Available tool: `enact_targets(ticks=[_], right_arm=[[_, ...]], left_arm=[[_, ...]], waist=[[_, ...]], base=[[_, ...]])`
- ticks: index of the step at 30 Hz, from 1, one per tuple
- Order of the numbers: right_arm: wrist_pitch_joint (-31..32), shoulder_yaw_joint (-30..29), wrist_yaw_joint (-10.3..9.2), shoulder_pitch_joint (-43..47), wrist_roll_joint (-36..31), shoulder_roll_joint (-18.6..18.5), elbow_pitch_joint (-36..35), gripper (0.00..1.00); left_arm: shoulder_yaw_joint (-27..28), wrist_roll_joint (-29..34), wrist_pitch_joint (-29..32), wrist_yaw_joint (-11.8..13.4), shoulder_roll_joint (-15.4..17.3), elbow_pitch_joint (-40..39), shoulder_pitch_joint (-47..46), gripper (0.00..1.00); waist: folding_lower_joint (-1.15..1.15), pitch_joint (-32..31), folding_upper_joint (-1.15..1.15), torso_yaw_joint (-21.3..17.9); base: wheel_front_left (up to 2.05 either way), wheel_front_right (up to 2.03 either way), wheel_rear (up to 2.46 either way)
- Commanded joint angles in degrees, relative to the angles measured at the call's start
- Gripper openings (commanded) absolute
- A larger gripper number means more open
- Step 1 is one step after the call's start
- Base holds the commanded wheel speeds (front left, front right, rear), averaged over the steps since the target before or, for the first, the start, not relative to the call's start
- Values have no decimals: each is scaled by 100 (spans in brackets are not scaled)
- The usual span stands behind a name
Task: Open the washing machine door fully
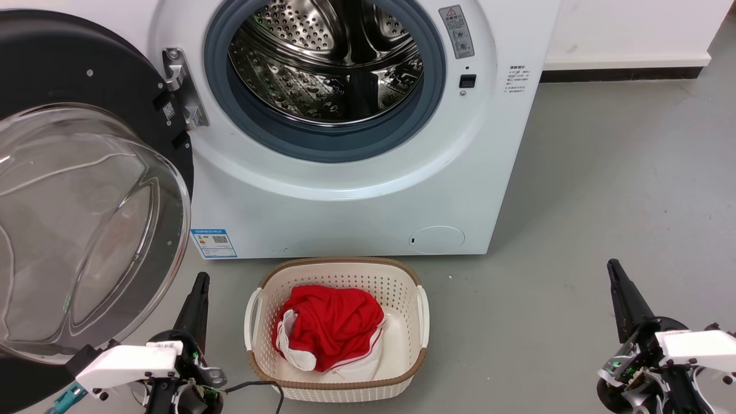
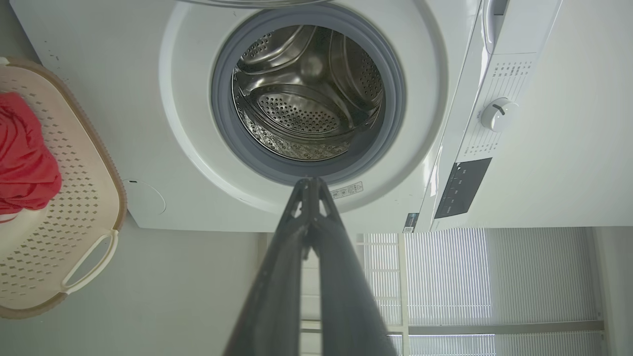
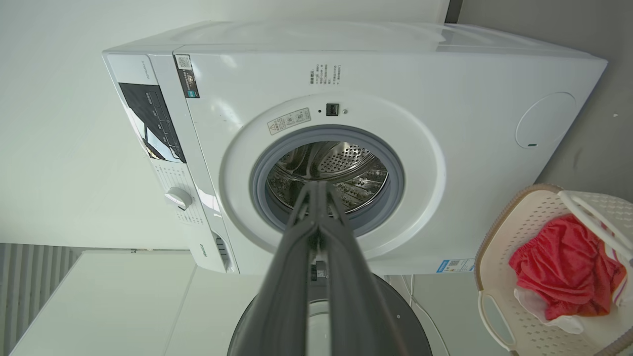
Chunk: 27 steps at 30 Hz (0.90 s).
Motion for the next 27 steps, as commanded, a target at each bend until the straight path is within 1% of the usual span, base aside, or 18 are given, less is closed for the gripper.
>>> enact_targets(ticks=[1, 27], right_arm=[[30, -13, -2, -70, 104, 22, 32, 0], [90, -76, -1, -83, 73, 62, 43, 0]], left_arm=[[34, -94, 22, -26, -12, 10, -51, 0], [36, -138, 38, -31, -12, 12, -47, 0]], waist=[[0, -6, 0, -1], [0, -14, 0, -2]], base=[[0, 0, 0], [0, 0, 0]])
